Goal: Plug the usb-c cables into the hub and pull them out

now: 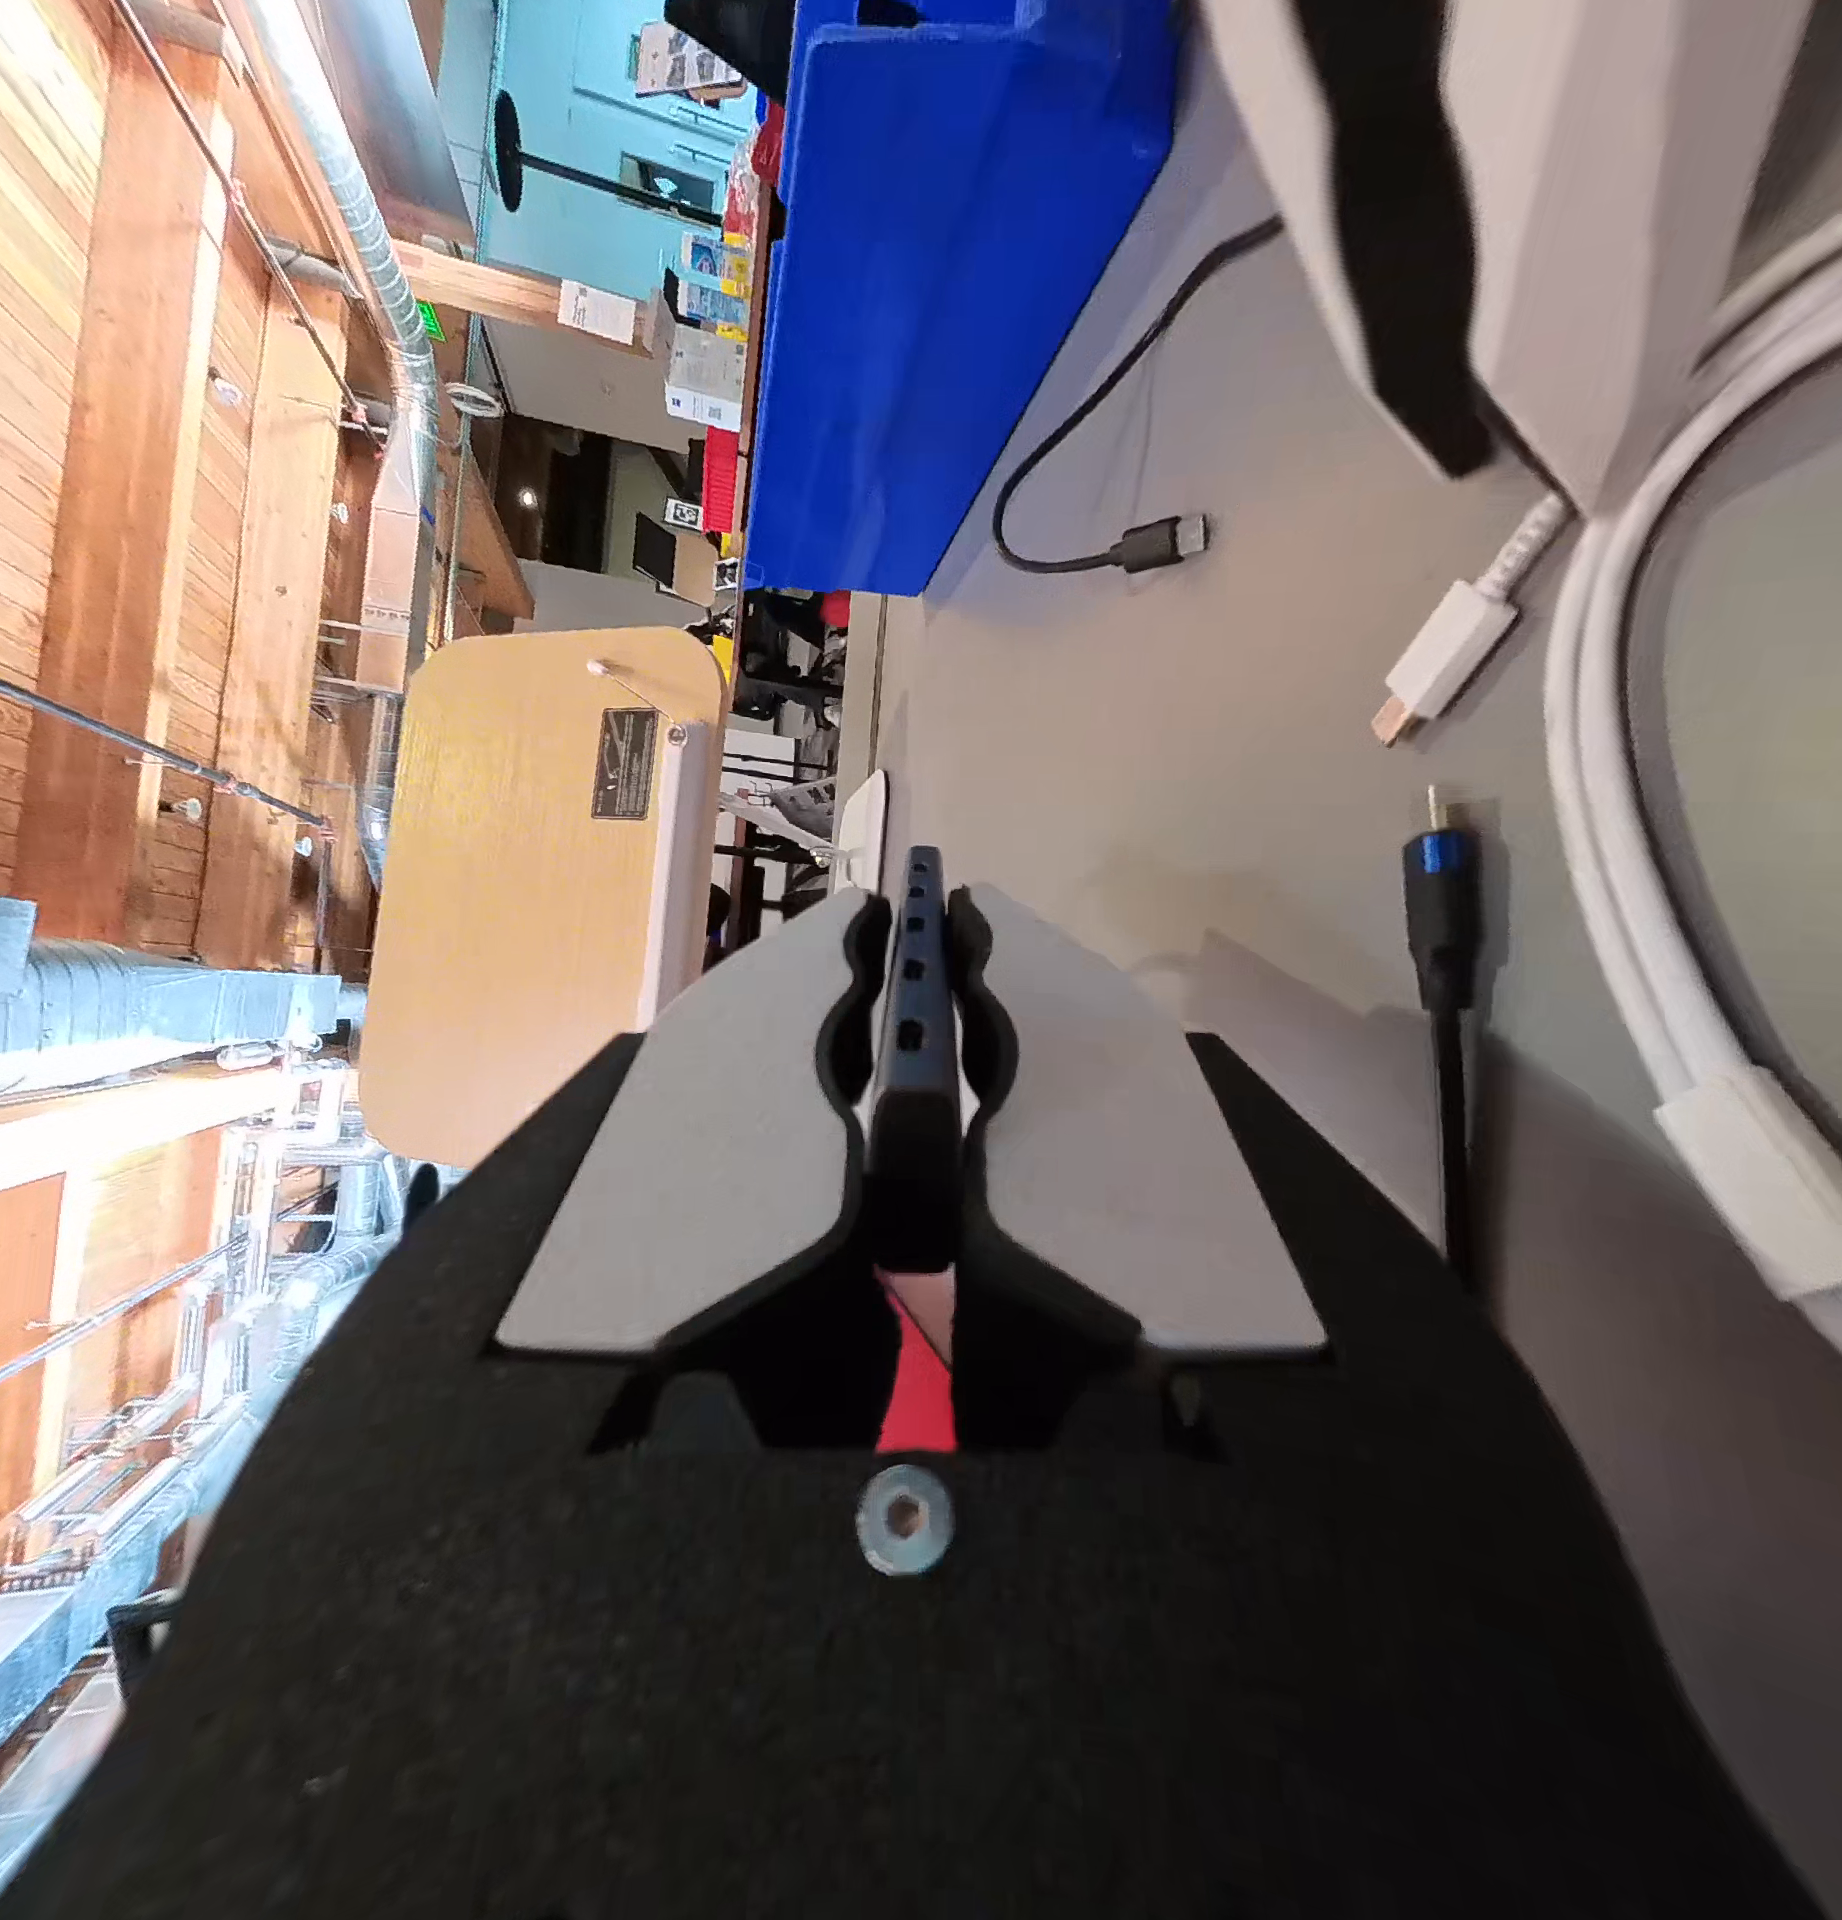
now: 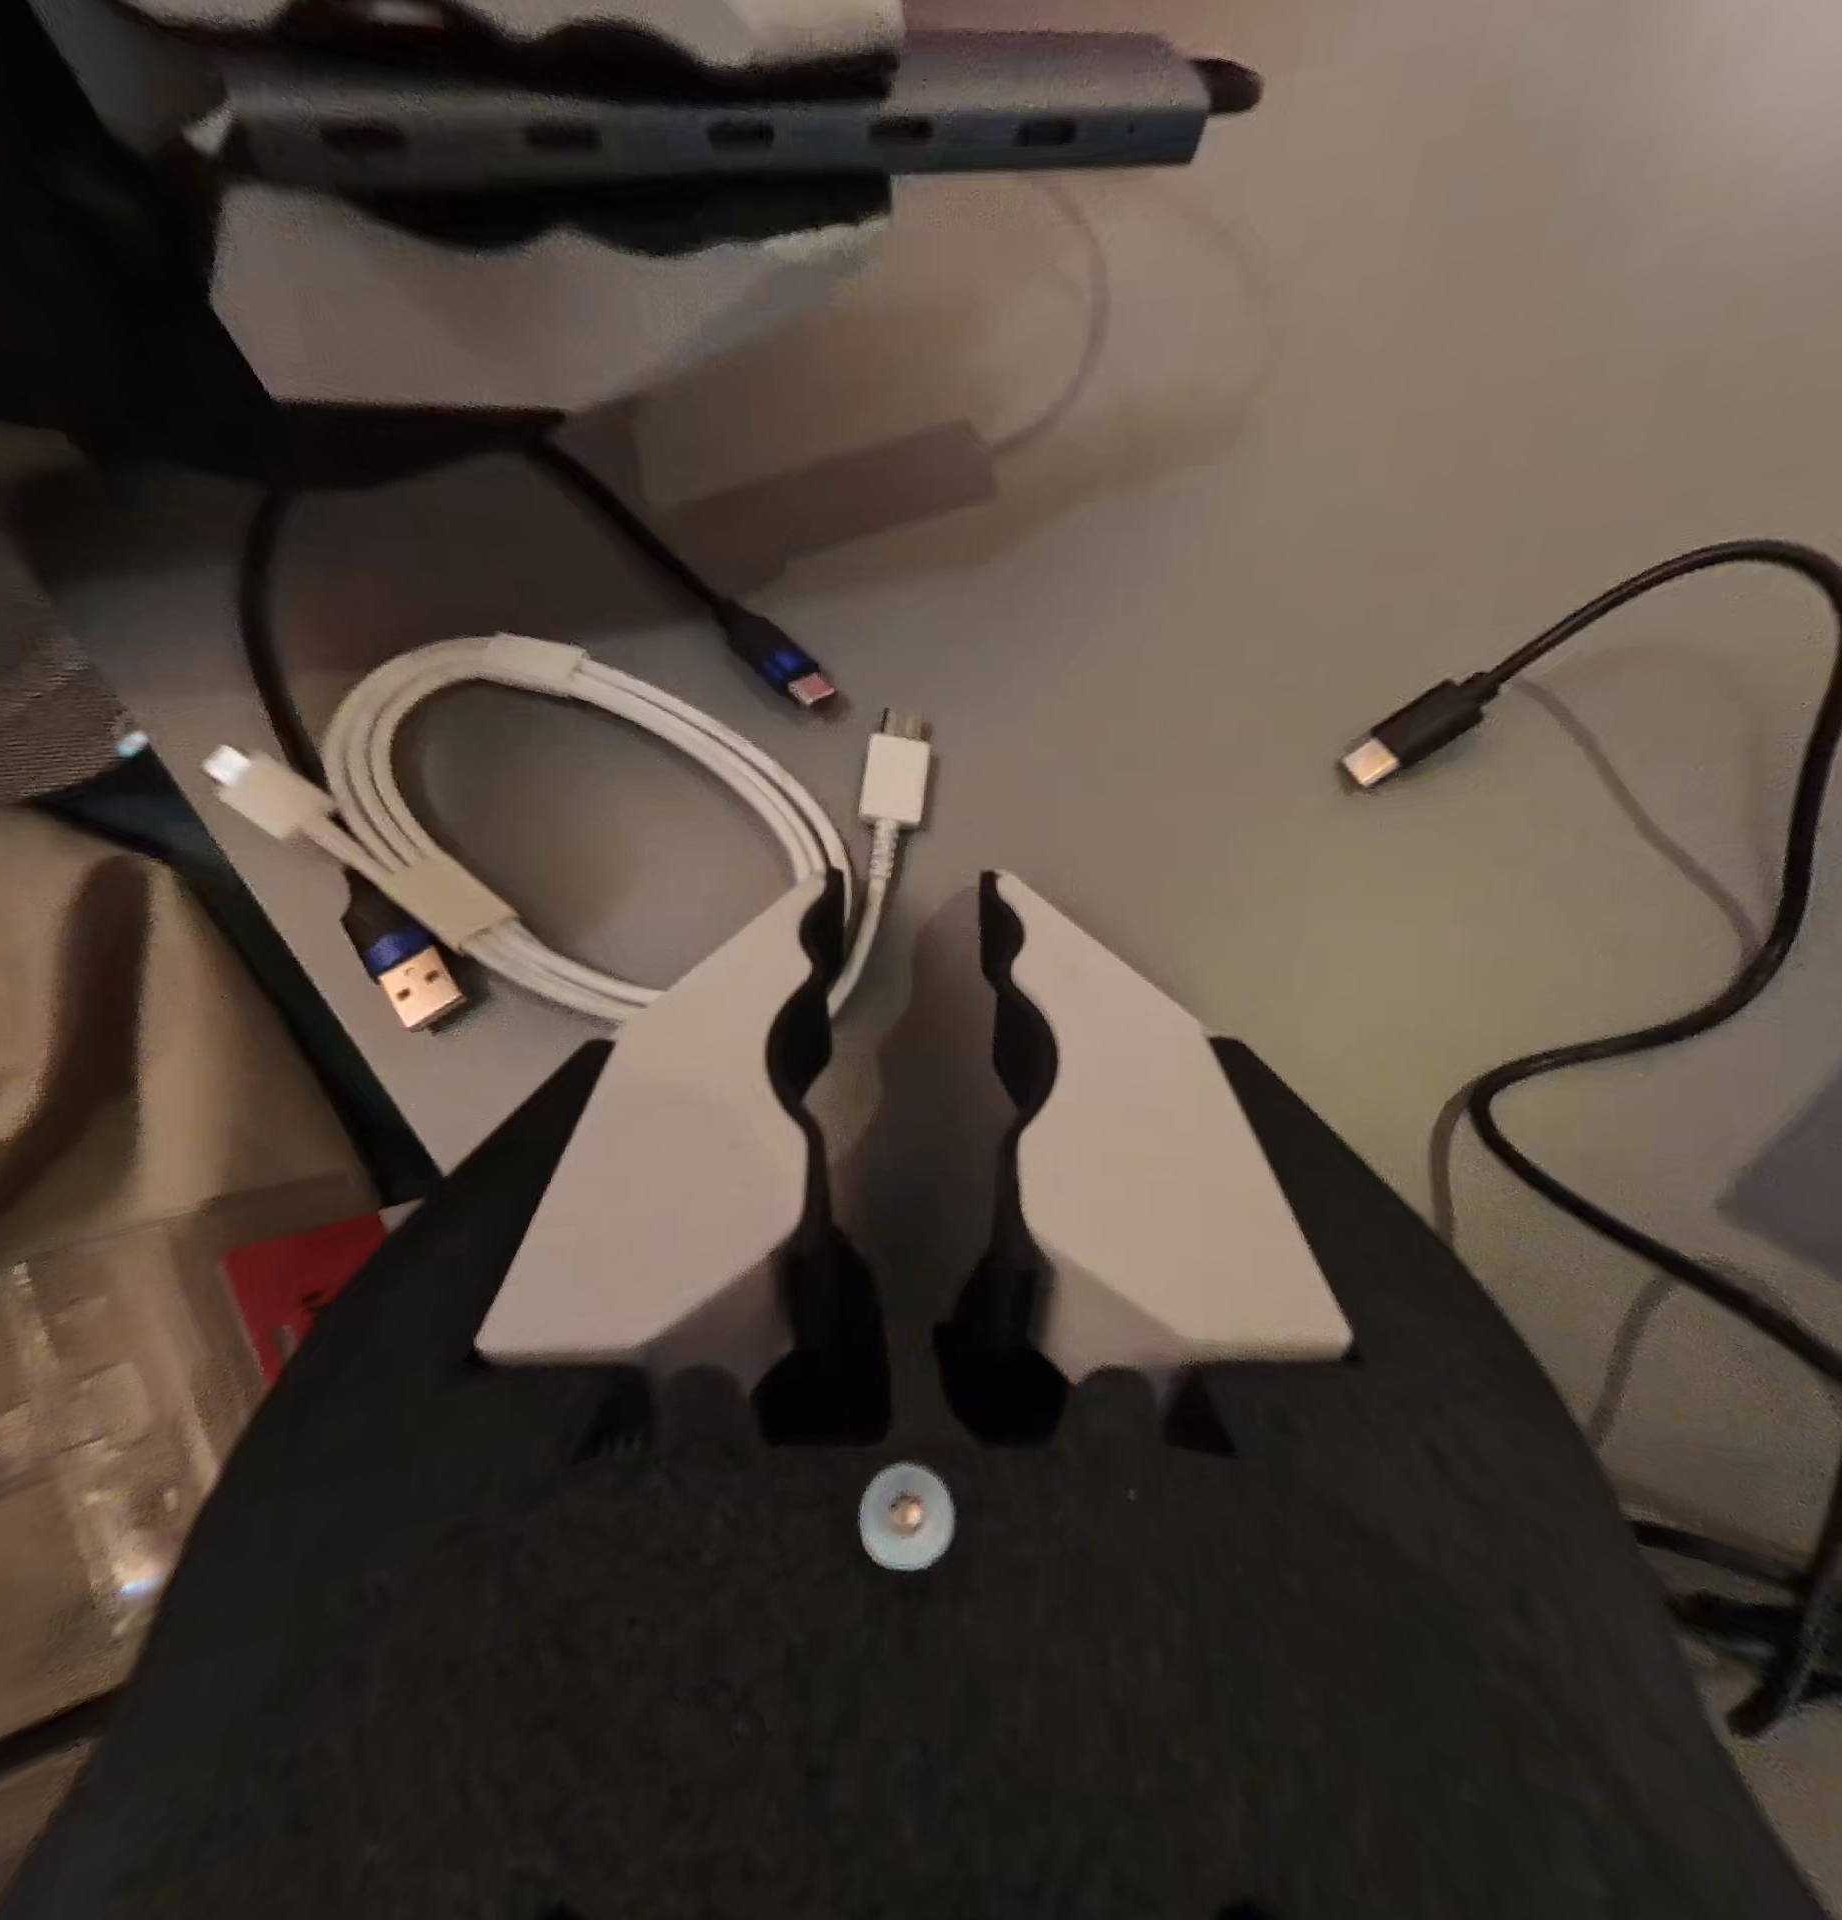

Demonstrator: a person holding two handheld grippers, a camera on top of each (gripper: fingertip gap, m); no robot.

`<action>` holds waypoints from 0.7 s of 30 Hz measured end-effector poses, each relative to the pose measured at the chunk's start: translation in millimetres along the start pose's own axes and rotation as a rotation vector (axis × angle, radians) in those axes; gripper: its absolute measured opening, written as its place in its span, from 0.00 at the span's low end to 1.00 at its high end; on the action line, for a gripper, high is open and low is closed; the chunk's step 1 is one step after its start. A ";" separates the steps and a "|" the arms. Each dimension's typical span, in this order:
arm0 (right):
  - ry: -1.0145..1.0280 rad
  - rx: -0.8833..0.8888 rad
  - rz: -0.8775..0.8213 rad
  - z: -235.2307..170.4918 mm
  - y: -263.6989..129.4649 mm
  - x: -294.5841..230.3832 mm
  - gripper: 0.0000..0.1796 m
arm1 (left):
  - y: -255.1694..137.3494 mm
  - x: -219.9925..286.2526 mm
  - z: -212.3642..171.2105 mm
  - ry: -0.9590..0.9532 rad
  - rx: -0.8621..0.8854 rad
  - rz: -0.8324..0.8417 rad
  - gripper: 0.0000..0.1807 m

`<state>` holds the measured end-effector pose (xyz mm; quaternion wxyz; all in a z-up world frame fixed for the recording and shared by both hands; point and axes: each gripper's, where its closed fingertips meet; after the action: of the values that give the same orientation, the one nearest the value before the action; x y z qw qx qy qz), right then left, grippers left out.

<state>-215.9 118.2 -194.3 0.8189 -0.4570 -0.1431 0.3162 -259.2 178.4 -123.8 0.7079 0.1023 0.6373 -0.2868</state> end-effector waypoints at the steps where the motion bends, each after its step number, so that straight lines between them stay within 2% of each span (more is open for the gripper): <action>1: -0.006 0.019 -0.016 -0.5 0.9 -2.2 0.12 | -0.3 0.2 0.9 0.001 0.001 -0.001 0.06; 4: -0.005 0.048 -0.049 3.6 2.1 -3.3 0.09 | -2.3 0.7 5.3 0.011 0.011 -0.001 0.06; 12: 0.064 0.099 0.051 15.5 1.1 -5.0 0.06 | -3.4 0.6 5.2 -0.006 0.016 -0.010 0.06; 19: -0.077 0.047 -0.115 15.2 13.9 -0.5 0.02 | -4.0 2.3 9.5 -0.001 0.030 -0.013 0.06; 21: -0.102 0.044 -0.079 15.7 14.6 -4.5 0.02 | -4.7 1.4 10.6 -0.001 0.032 -0.009 0.06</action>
<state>-233.2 131.3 -197.8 0.8322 -0.4163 -0.1957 0.3096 -252.7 168.8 -122.3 0.7052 0.1106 0.6327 -0.3004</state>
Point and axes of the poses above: each gripper's, where its closed fingertips meet, y out along the fingers, z out of its top, x = y × z across the jaws, and after that the axes turned 13 degrees about -x, right-handed
